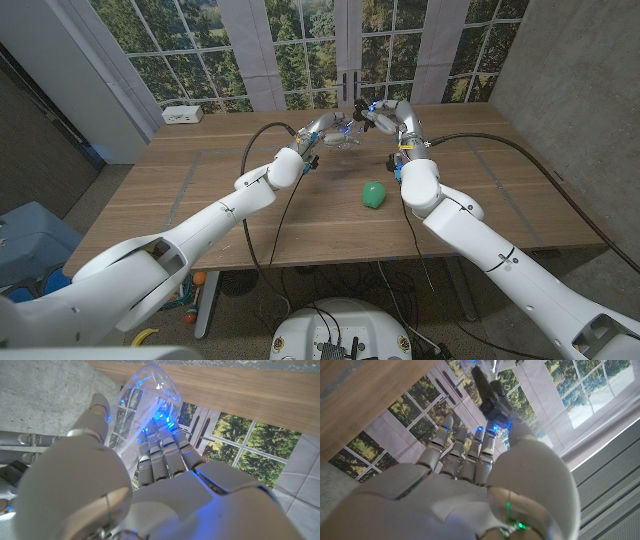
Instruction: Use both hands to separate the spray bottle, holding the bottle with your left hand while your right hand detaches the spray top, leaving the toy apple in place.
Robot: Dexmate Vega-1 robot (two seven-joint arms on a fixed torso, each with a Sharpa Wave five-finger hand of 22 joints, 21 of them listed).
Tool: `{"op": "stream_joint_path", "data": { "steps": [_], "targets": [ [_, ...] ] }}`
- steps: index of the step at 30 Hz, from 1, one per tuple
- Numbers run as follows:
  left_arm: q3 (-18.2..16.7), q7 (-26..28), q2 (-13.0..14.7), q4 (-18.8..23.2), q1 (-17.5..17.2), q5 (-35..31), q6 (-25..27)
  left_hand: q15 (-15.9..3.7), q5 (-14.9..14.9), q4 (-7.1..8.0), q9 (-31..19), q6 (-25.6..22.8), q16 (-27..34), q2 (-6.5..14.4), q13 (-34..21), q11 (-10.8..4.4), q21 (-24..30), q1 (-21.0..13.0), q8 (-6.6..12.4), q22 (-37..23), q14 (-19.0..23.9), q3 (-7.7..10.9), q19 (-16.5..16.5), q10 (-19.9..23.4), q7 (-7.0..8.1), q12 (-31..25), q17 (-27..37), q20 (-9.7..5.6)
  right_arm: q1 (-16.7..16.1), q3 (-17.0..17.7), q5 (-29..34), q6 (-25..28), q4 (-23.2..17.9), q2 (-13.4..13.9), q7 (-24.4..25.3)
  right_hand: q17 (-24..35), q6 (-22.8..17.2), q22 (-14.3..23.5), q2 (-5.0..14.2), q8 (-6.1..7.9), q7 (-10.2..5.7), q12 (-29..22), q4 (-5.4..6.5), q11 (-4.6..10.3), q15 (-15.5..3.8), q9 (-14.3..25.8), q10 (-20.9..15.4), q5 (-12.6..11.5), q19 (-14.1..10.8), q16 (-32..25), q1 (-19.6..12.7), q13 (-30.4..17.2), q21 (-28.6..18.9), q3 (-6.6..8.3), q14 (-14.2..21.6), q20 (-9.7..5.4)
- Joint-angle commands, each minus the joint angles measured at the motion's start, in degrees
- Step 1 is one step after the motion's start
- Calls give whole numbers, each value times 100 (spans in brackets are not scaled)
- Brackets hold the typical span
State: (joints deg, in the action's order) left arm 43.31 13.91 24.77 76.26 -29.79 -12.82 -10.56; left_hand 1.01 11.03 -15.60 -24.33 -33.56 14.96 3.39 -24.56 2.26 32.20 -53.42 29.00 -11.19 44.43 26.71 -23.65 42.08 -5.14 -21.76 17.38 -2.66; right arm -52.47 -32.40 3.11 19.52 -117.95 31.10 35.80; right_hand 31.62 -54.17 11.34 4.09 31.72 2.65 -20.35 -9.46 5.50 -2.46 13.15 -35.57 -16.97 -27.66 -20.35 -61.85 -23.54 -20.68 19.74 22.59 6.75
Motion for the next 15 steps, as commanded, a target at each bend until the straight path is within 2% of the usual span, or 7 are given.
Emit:
{"op": "stream_joint_path", "data": {
  "steps": [1, 3, 10, 15],
  "targets": [
    [-9, 4, 15, 111, -47, -28, 93, -1470, 27, 1251, -26, -783, 37, 816, -1076, -1391, 30, 1, 184, -5, 669, 1315, 36, 1645, 707, -1084, 15, -51, -233, 112, 626, -1125, 525, -175, 520, -44, -573, 3, -89, 411, 74, -29, 19, 23, -284, 912, -159, -281, -201, -44, 35, -45, -104, 105, 188, 57],
    [-6, 7, 15, 122, -51, -36, 99, -1470, 26, 1249, -24, -781, 37, 815, -1069, -1391, 32, 0, 181, -5, 669, 1315, 36, 1640, 704, -1076, 16, -52, -268, 159, 658, -1277, 596, -223, 570, -72, -547, -1, -108, 490, 88, -23, 31, 39, -311, 1016, -223, -463, -344, -53, 63, -68, -167, 157, 292, 112],
    [1, 7, 6, 130, -51, -47, 117, -1469, 25, 1252, -27, -780, 34, 820, -1078, -1392, 42, 2, 176, -4, 675, 1316, 40, 1652, 703, -1080, 15, -49, -359, 309, 754, -1725, 782, -339, 660, -139, -418, -19, -206, 785, 143, -4, 74, -7, -426, 1408, -441, -1100, -854, -150, 205, -177, -395, 336, 817, 81],
    [6, 6, 5, 132, -54, -55, 147, -1467, 25, 1256, -30, -785, 30, 822, -1076, -1392, 51, 5, 174, -3, 673, 1318, 40, 1647, 694, -1072, 14, -46, -397, 429, 744, -2107, 962, -479, 774, -152, -399, -24, -236, 889, 172, 21, 91, 9, -480, 1534, -459, -1285, -912, -149, 268, -221, -430, 395, 905, -8]
  ]
}}
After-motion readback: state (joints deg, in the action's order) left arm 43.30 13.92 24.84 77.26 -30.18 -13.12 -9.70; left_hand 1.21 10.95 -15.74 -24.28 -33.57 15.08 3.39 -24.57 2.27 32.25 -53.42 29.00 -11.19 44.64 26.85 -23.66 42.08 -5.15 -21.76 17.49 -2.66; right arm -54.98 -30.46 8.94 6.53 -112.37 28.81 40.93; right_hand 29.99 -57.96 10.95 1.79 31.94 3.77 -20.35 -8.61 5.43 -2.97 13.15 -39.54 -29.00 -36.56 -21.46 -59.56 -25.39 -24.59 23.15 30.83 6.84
